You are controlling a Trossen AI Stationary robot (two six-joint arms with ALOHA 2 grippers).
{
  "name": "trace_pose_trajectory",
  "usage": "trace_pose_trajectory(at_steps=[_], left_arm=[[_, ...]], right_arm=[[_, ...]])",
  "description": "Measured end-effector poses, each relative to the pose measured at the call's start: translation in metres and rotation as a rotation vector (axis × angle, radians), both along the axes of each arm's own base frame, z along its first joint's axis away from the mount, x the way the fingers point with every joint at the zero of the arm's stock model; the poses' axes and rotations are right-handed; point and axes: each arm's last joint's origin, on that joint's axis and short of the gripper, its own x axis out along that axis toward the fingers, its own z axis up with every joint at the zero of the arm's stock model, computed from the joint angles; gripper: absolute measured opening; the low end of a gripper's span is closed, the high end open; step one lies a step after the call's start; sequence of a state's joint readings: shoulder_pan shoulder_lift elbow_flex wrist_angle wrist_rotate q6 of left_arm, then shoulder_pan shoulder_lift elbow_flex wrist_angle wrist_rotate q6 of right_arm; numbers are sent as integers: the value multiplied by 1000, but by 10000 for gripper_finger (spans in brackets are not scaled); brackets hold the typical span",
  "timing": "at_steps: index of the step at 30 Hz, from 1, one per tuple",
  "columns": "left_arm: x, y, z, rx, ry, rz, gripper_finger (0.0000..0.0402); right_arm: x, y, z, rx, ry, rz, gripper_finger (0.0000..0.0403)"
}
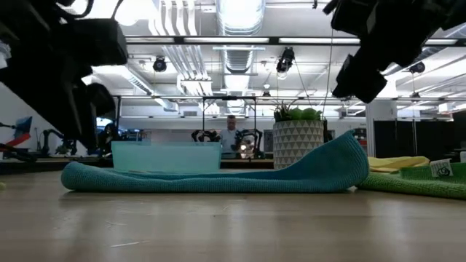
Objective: Fold microfiber towels
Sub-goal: Fold the blue microfiber cloth
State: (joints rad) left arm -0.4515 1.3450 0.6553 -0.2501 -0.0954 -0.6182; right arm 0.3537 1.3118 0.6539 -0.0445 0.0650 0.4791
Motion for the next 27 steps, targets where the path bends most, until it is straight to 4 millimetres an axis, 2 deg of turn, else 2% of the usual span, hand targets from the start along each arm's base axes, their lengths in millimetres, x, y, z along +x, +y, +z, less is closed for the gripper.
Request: trace_pose_trajectory(at_steps=[8,14,18,23,27], left_arm=[[20,-11,4,-12,0,-5,148],[17,-10,6,-29,-1,14,148],[15,-9,4,-23,9,13,148],[13,-8,1,-8,17,21,148],[13,-6,1,35,-5,56,148]], right_arm=[[32,20,-25,-132,174,88,188],[52,29,-37,-179,307,158,166],[61,33,-37,-201,325,180,123],[60,32,-34,-198,331,173,25],[56,31,-38,-176,358,139,12]])
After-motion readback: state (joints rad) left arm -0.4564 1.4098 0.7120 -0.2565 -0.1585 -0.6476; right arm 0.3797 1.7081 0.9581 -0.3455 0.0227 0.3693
